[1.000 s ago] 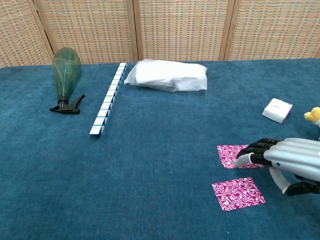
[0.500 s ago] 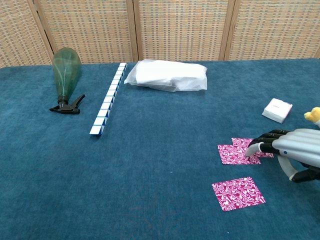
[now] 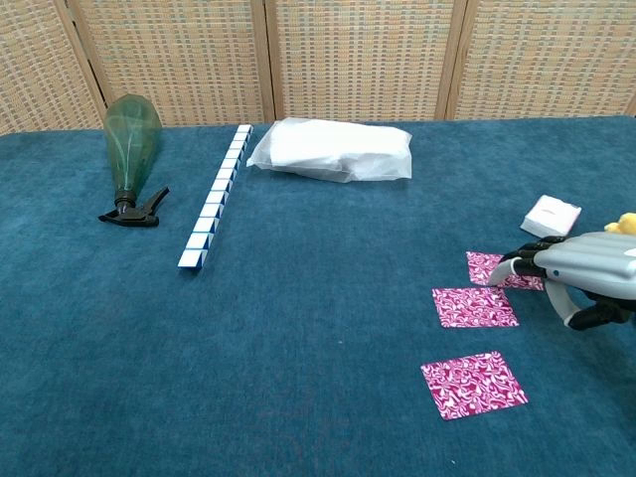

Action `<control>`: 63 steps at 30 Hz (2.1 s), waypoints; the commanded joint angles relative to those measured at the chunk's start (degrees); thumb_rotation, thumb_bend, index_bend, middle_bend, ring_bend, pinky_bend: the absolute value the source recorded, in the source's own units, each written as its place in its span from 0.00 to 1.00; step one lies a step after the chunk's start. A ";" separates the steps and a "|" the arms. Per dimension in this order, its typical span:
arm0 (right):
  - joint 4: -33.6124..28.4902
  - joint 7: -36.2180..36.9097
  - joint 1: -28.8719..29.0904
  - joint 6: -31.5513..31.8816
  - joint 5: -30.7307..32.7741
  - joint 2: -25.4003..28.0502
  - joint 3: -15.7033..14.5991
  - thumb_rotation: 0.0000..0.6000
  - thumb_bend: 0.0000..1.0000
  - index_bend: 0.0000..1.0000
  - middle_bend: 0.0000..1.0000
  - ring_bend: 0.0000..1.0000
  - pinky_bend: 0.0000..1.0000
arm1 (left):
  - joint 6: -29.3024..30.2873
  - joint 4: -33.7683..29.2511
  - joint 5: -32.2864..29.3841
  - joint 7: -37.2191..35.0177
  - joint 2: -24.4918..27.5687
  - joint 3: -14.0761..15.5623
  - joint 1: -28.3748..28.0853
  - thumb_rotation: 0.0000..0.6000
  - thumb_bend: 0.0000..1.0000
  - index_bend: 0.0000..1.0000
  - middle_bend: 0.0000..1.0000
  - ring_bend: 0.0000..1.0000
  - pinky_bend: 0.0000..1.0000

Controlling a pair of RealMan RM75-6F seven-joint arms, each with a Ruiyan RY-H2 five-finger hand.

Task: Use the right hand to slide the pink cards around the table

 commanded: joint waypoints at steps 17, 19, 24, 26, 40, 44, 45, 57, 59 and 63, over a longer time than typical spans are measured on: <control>-8.34 1.10 0.87 8.31 -2.41 1.44 4.11 1.00 0.26 0.14 0.00 0.00 0.02 | -0.04 -0.02 0.19 -0.29 0.11 0.10 -0.01 1.00 0.01 0.00 0.00 0.00 0.00; -8.60 0.16 1.22 8.82 -1.51 0.66 4.69 1.00 0.26 0.14 0.00 0.00 0.02 | -0.13 -0.03 0.24 -0.44 0.18 0.13 -0.04 1.00 0.01 0.00 0.00 0.00 0.00; -8.27 -1.65 2.20 8.74 1.48 -1.64 5.54 1.00 0.13 0.16 0.00 0.00 0.02 | -0.42 0.00 0.31 -0.94 0.38 0.21 -0.12 1.00 0.01 0.00 0.00 0.00 0.00; -7.53 -2.31 2.62 8.34 2.71 -2.74 5.49 1.00 0.12 0.21 0.00 0.00 0.02 | -0.50 -0.02 0.35 -1.16 0.47 0.22 -0.15 1.00 0.01 0.00 0.00 0.00 0.00; -4.69 -4.83 4.17 6.95 6.64 -5.45 4.28 1.00 0.30 0.29 0.00 0.00 0.02 | -0.93 -0.16 0.26 -1.41 0.73 0.30 -0.31 1.00 0.01 0.00 0.00 0.00 0.00; -4.23 -4.14 4.21 6.91 6.32 -5.95 3.87 1.00 0.28 0.29 0.00 0.00 0.02 | -0.86 -0.16 0.24 -1.31 0.68 0.29 -0.29 1.00 0.01 0.00 0.00 0.00 0.00; -4.10 -4.05 4.22 6.93 6.20 -6.02 3.78 1.00 0.26 0.29 0.00 0.00 0.02 | -0.86 -0.16 0.22 -1.28 0.67 0.29 -0.30 1.00 0.01 0.00 0.00 0.00 0.00; -2.46 -3.96 4.53 6.28 6.83 -7.00 2.91 1.00 0.26 0.29 0.00 0.00 0.02 | -0.81 -0.15 0.22 -1.24 0.66 0.30 -0.28 1.00 0.01 0.00 0.00 0.00 0.00; -2.01 -4.01 4.61 6.08 7.03 -7.32 2.73 1.00 0.26 0.29 0.00 0.00 0.02 | -0.80 -0.16 0.20 -1.19 0.64 0.29 -0.29 1.00 0.01 0.00 0.00 0.00 0.00; -1.30 -4.18 4.80 6.01 7.19 -7.80 2.61 1.00 0.26 0.29 0.00 0.00 0.02 | -0.79 -0.18 0.13 -1.11 0.61 0.26 -0.30 1.00 0.01 0.00 0.00 0.00 0.00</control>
